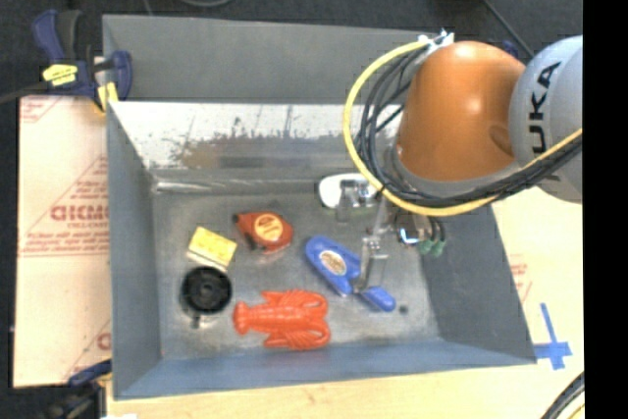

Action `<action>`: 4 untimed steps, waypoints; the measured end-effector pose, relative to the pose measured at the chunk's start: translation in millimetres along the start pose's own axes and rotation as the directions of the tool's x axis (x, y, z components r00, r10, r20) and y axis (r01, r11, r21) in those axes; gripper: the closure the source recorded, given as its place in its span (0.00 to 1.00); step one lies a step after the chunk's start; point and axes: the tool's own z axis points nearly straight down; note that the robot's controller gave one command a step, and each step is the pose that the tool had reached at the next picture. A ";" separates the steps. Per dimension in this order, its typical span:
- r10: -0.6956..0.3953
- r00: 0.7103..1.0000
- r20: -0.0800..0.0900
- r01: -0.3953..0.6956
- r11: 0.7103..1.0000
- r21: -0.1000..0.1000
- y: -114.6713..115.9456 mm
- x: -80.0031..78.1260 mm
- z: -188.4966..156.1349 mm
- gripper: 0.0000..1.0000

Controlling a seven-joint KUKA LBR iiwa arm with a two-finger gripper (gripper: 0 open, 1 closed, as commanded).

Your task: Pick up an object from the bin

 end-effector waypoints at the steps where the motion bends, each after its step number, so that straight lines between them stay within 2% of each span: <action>1: 0.001 1.000 0.007 -0.001 1.000 0.000 0.0 -0.6 -4.2 0.00; 2: 0.018 1.000 0.014 -0.018 1.000 -0.001 -19.5 -9.1 58.2 0.00; 3: 0.174 0.985 0.005 -0.174 0.985 -0.001 -47.0 -30.6 75.7 0.00; 4: 0.234 0.972 0.007 -0.234 0.972 -0.003 -53.1 -34.6 82.3 0.00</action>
Offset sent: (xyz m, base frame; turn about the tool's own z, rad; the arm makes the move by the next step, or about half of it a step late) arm 0.0168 -0.0514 -0.1644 0.0388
